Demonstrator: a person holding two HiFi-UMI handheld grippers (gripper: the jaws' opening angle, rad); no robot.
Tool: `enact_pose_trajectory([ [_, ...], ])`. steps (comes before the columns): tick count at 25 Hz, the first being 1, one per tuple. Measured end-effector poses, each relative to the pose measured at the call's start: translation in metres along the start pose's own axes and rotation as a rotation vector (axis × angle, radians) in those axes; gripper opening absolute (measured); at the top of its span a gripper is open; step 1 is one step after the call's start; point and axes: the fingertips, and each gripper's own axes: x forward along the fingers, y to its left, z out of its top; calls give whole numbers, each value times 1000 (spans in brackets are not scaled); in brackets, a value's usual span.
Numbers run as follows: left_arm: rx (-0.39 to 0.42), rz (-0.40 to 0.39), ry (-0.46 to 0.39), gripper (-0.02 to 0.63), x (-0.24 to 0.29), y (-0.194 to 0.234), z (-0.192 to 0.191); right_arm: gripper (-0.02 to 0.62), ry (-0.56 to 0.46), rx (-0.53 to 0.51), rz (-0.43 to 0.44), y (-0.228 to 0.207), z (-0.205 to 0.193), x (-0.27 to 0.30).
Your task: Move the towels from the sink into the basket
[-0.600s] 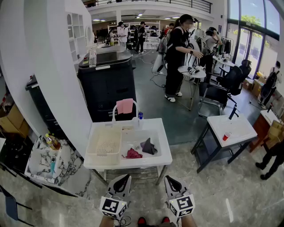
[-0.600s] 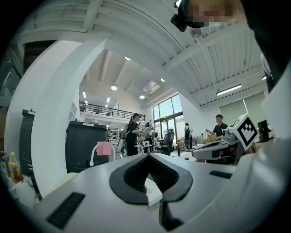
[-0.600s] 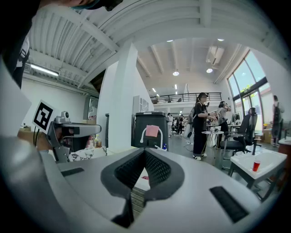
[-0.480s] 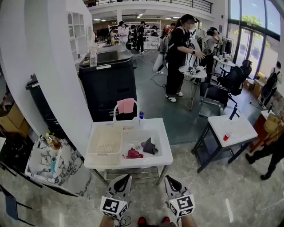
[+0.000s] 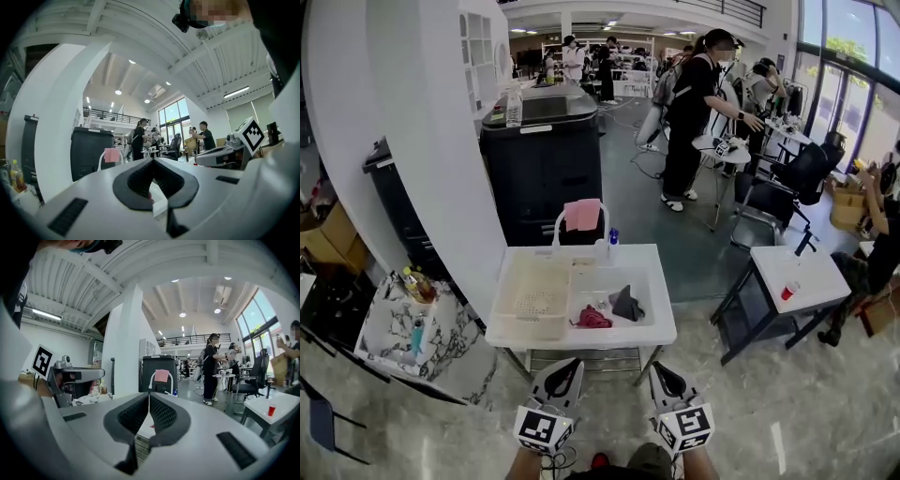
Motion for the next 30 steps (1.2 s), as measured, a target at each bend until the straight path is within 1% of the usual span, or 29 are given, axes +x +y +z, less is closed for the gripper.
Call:
enact_pose_trajectory([
  [5,-4,37,2,6,7,17,-1,29,3,-17,49,5,4,26],
  [8,-10,65,15,6,19,30,-6,29,8,-13,77,0,2,46],
  [11,-9,90,21,6,36,42,-11,29,12,-13,105,-13,0,72],
  [15,-20,150,31,6,67,65,-19,29,24,-18,165,-33,-2,117],
  [19,-12,191,34,6,104,80,-24,29,33,-14,221,-59,-3,161],
  [22,-32,225,66,6,128,89,-31,29,53,-11,268,-73,-7,190],
  [30,-78,333,138,6,184,112,-68,29,114,-9,404,-100,-32,260],
])
